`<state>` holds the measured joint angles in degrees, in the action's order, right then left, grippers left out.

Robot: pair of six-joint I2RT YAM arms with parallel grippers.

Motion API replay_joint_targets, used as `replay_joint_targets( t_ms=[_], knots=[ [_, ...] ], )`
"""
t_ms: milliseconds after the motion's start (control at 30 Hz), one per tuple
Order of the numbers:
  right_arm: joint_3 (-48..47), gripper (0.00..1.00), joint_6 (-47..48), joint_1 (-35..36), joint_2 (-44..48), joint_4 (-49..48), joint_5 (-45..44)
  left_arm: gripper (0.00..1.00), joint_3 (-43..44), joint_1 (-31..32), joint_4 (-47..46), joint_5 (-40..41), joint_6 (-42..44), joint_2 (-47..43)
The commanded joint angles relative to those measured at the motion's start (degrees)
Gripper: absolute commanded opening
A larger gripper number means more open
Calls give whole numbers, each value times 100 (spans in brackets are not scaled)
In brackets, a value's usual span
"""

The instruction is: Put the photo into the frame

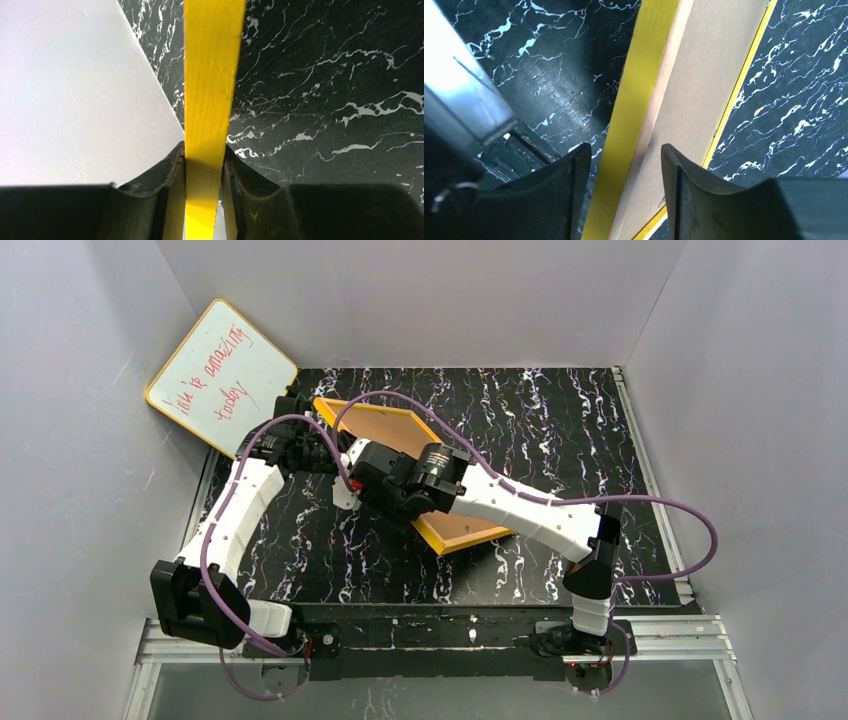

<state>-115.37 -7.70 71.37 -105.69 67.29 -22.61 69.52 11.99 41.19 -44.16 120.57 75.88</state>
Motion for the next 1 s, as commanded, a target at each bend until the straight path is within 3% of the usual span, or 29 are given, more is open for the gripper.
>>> replay_joint_targets(
  t_ms=[0,133,267,333,367,567,667,867,967],
  knots=[
    [-51,57,-65,4,-190,-343,-542,3,326,12,30,-620,-139,-311],
    [-138,35,-86,16,-242,-553,-1179,6,295,14,-43,-685,-268,-367],
    [-167,17,-45,17,-175,-833,-1561,22,109,14,-587,-720,-791,-570],
    [-326,15,-25,13,-195,-863,-1588,93,-85,10,-957,-639,-1077,-743],
    [-439,14,-37,13,-247,-819,-1652,98,-229,9,-1184,-581,-1353,-848],
    [-926,10,103,4,-502,-630,-1786,98,-579,-248,-2232,-490,-2891,-1359],
    [-1170,5,12,-46,-628,-525,-1805,98,-778,-523,-2715,-470,-4175,-1610],
    [-1893,1,-745,-438,-758,-453,-903,98,-1350,-1451,-5062,90,-8541,-2066],
    [-1603,1,-1472,-1107,-401,-850,211,98,-1112,-1890,-5326,151,-9853,-2088]
  ],
)
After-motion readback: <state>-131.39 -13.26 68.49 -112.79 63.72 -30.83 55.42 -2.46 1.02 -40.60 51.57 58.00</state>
